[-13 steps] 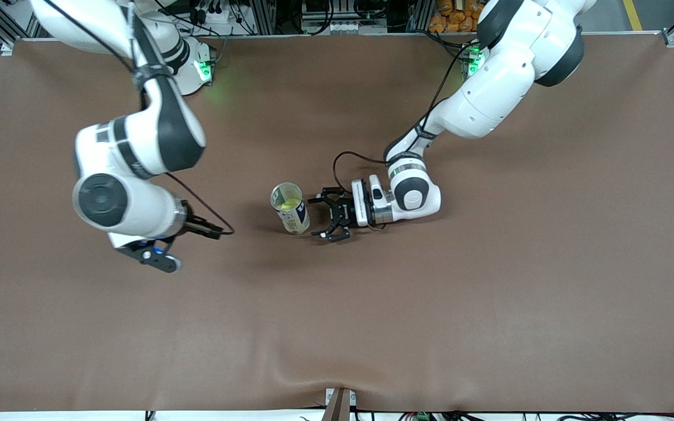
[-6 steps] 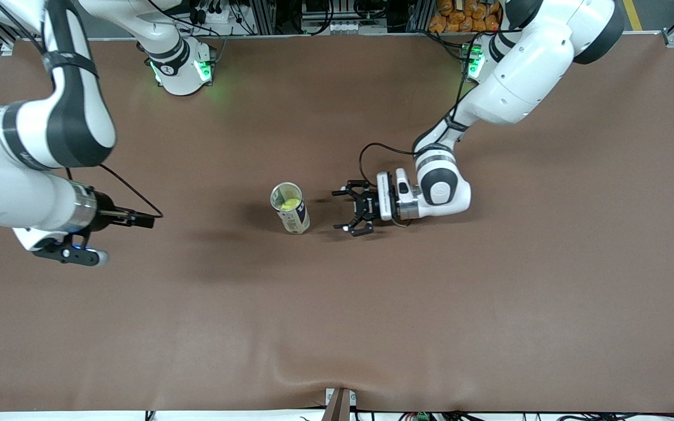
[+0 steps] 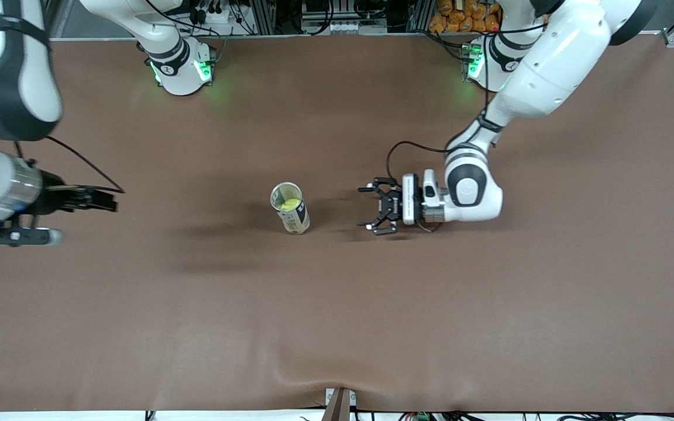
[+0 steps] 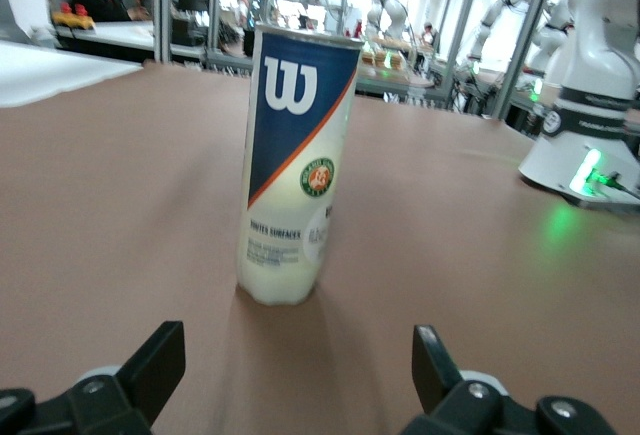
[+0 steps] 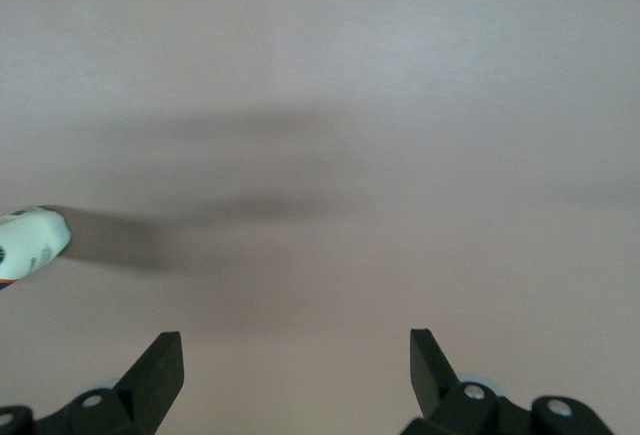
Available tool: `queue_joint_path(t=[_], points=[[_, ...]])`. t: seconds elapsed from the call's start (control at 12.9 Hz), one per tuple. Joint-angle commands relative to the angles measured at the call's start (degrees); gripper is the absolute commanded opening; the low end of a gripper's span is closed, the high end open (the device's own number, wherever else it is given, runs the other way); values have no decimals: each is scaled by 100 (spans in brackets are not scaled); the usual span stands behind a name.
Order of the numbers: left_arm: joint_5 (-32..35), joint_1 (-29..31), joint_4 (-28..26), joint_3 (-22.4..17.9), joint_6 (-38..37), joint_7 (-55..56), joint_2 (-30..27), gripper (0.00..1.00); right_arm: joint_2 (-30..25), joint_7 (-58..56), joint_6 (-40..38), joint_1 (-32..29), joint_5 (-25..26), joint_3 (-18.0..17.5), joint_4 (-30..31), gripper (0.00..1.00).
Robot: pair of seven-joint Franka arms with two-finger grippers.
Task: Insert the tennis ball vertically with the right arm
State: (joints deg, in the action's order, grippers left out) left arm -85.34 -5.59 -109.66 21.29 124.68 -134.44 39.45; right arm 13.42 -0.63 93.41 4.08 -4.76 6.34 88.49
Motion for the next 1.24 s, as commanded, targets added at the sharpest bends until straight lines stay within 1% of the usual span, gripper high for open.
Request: queue_joint_path(t=[0.0,0.08,0.23,0.54,0.62,0.7,0.77,0.85,0.93,1.01,1.16], points=[[1338,505,-197,42,-241,1143,-526,100,-313,-367,11,-723,-7,-115,222,100],[1858,741,-135,42,-451,1522,-544,100,-400,-385,-85,-803,-7,-115,230,100],[2624,1050,66,25,-803,1955,-553,100,-689,-402,-497,-830,2,-106,222,100],[3889,1429,549,-10,-1392,2780,-553,100,-1454,-569,-1191,-821,160,-168,231,100],[4145,1516,725,-10,-1559,3026,-544,100,-1543,-561,-1298,-821,169,-185,222,100],[4409,1543,866,-10,-1674,3255,-535,100,-1544,-482,-1395,-856,160,-298,152,100],[4655,1544,919,-28,-1718,3614,-657,100,-1544,-203,-1517,-848,160,-387,4,100],[5032,1535,929,-45,-1754,4105,-841,100,-1552,287,-1667,-830,134,-474,-50,100],[5331,1500,929,-98,-1841,4580,-1052,100,-1605,422,-1668,-830,133,-588,-42,100],[5456,1413,929,-203,-1938,4967,-1202,100,-1605,406,-1625,-821,151,-598,-51,100],[5658,1062,929,-632,-2288,5828,-1570,100,-1588,180,-1528,-786,256,-590,-68,100]])
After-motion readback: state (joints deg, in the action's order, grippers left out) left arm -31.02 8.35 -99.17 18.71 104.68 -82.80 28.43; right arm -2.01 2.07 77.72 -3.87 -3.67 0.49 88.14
